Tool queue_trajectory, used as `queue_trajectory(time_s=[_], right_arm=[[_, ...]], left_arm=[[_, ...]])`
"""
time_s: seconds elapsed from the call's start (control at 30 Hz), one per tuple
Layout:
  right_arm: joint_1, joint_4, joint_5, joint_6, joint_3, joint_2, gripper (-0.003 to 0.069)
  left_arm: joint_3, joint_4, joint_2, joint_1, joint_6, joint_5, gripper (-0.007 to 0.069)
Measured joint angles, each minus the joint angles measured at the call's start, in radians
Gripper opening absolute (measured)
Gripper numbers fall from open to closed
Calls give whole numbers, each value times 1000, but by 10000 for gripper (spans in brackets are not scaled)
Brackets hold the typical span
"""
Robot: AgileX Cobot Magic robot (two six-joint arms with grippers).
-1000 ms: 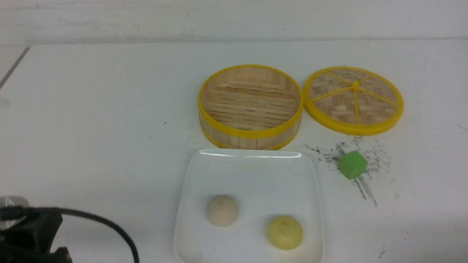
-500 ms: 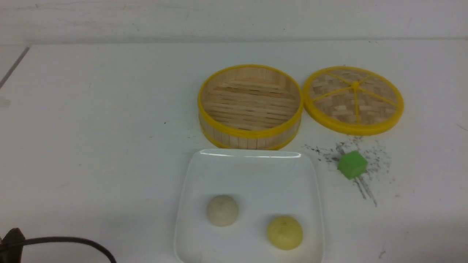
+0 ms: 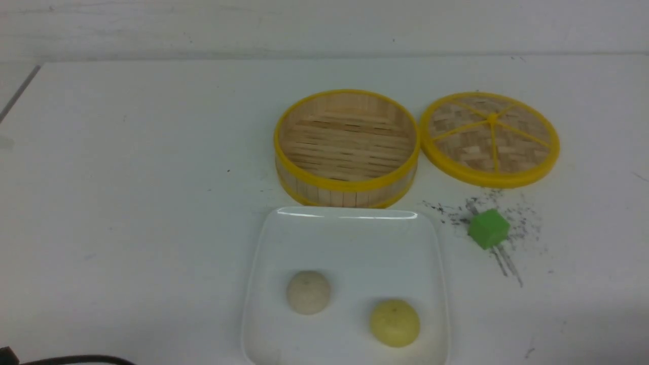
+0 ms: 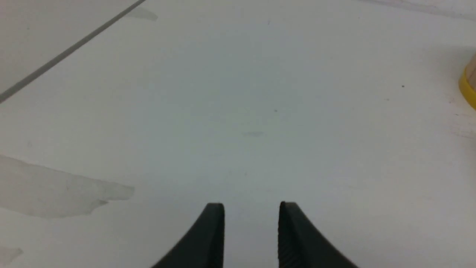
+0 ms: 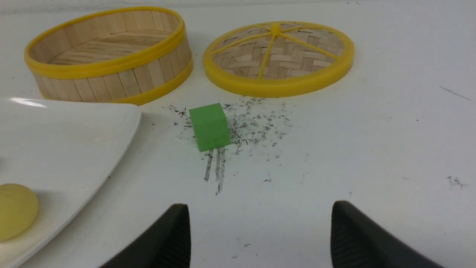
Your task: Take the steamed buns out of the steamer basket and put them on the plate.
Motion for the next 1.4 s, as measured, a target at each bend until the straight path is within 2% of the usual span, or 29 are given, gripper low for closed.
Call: queue_trajectory(time_s=[0.27, 0.57, 1.3, 1.4], right_arm=[[0, 0, 1, 0, 0, 0, 494], [0, 0, 1, 0, 0, 0, 494], [0, 0, 1, 0, 0, 0, 494], [0, -66, 3, -15, 0, 0, 485]], left_arm=[[-2, 0, -4, 0, 1, 23, 240], [-2, 1, -4, 0, 57, 24, 240], [-2, 1, -4, 0, 60, 24, 240], [-2, 1, -4, 0, 60, 24, 240]])
